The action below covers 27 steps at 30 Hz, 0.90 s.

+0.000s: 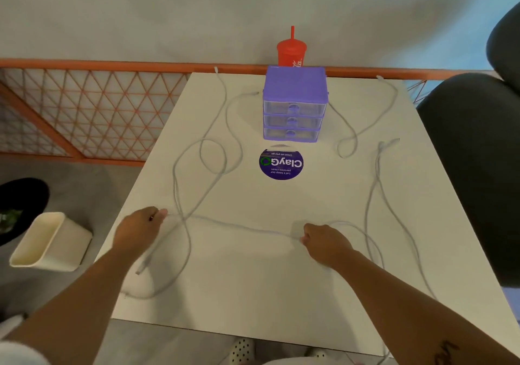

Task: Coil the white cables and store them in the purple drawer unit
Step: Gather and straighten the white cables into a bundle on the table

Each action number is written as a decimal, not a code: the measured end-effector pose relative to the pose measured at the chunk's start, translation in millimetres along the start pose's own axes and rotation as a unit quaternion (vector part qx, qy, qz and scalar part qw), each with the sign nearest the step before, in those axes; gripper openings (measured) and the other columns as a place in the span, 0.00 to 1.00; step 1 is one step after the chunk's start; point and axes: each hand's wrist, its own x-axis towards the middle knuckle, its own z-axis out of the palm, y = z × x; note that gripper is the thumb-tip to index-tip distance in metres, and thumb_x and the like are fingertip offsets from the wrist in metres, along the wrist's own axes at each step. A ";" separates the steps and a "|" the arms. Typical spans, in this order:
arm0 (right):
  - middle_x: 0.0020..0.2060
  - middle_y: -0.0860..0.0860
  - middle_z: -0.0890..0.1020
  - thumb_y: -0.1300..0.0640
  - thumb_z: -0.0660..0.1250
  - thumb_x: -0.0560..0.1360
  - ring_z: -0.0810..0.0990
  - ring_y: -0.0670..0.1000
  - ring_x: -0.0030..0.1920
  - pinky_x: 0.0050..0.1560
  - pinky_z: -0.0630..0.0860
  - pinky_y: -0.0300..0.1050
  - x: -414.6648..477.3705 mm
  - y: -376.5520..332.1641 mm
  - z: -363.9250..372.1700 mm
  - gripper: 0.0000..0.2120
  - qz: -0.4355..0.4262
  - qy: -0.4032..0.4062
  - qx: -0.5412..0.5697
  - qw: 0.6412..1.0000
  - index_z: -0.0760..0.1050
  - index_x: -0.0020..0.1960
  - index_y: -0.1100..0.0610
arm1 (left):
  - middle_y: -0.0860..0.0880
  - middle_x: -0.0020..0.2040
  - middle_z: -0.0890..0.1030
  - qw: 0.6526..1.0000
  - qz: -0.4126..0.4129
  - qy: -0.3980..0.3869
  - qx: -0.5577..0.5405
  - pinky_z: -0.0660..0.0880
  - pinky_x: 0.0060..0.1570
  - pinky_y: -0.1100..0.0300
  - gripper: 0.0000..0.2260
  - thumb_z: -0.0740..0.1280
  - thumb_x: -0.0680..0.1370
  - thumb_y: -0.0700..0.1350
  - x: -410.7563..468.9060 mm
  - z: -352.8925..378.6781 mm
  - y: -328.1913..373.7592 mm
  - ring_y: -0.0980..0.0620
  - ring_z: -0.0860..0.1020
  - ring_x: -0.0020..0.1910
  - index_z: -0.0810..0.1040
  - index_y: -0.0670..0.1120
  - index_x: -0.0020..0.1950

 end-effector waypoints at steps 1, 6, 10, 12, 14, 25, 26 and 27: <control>0.42 0.52 0.76 0.50 0.54 0.80 0.74 0.53 0.41 0.39 0.69 0.44 1.2 -1.5 0.8 0.09 0.009 0.000 -0.005 1.000 0.68 0.47 0.54 | 0.47 0.33 0.76 0.997 0.022 -0.024 0.076 0.65 0.32 0.57 0.19 0.54 0.81 0.54 7.7 -3.8 -7.6 0.47 0.74 0.35 0.73 0.44 0.37; 0.52 0.53 0.79 0.44 0.54 0.78 0.78 0.54 0.52 0.44 0.70 0.44 7.6 -8.1 -0.4 0.18 0.068 -0.006 -0.051 0.996 0.73 0.56 0.56 | 0.51 0.33 0.73 0.971 0.062 -0.097 0.211 0.62 0.30 0.60 0.22 0.52 0.79 0.61 32.0 -4.0 -18.5 0.51 0.72 0.36 0.67 0.47 0.34; 0.46 0.51 0.80 0.34 0.52 0.75 0.79 0.52 0.47 0.44 0.74 0.45 2.3 4.9 -4.6 0.27 0.107 -0.005 -0.101 0.989 0.75 0.53 0.55 | 0.51 0.36 0.75 0.970 0.035 -0.130 0.203 0.66 0.36 0.59 0.24 0.55 0.74 0.67 38.0 2.1 -22.5 0.51 0.74 0.38 0.71 0.47 0.34; 0.46 0.50 0.80 0.34 0.50 0.75 0.79 0.52 0.47 0.45 0.74 0.44 -1.4 9.7 -4.0 0.27 0.108 -0.020 -0.086 0.990 0.75 0.53 0.54 | 0.50 0.36 0.76 0.971 0.016 -0.142 0.190 0.67 0.36 0.59 0.25 0.58 0.72 0.68 39.8 6.2 -23.8 0.51 0.74 0.38 0.72 0.47 0.34; 0.46 0.50 0.80 0.37 0.49 0.77 0.77 0.52 0.46 0.46 0.73 0.44 -5.2 9.1 -3.0 0.25 0.101 -0.038 -0.052 0.993 0.75 0.51 0.55 | 0.49 0.35 0.76 0.976 -0.002 -0.141 0.168 0.66 0.35 0.60 0.26 0.59 0.71 0.68 42.0 10.2 -26.0 0.51 0.74 0.37 0.71 0.46 0.32; 0.44 0.50 0.78 0.44 0.56 0.77 0.77 0.53 0.48 0.42 0.69 0.43 -19.8 14.0 -13.9 0.12 0.108 -0.005 -0.033 0.994 0.71 0.47 0.51 | 0.47 0.40 0.76 0.973 -0.092 -0.135 0.162 0.71 0.43 0.57 0.25 0.61 0.73 0.66 42.7 15.8 -20.0 0.45 0.76 0.42 0.73 0.43 0.45; 0.46 0.51 0.78 0.42 0.58 0.76 0.78 0.53 0.49 0.43 0.70 0.43 -17.6 11.3 -21.1 0.15 0.133 0.002 -0.044 0.990 0.72 0.50 0.53 | 0.47 0.39 0.76 0.973 -0.098 -0.128 0.164 0.71 0.42 0.57 0.23 0.62 0.73 0.65 41.1 16.3 -17.7 0.46 0.75 0.41 0.72 0.43 0.43; 0.44 0.51 0.78 0.41 0.60 0.75 0.77 0.53 0.47 0.42 0.70 0.43 -15.1 9.8 -30.2 0.16 0.153 0.010 -0.038 0.987 0.73 0.50 0.54 | 0.47 0.38 0.76 0.973 -0.101 -0.120 0.166 0.70 0.41 0.57 0.23 0.62 0.73 0.64 39.6 16.9 -15.6 0.46 0.75 0.40 0.71 0.43 0.43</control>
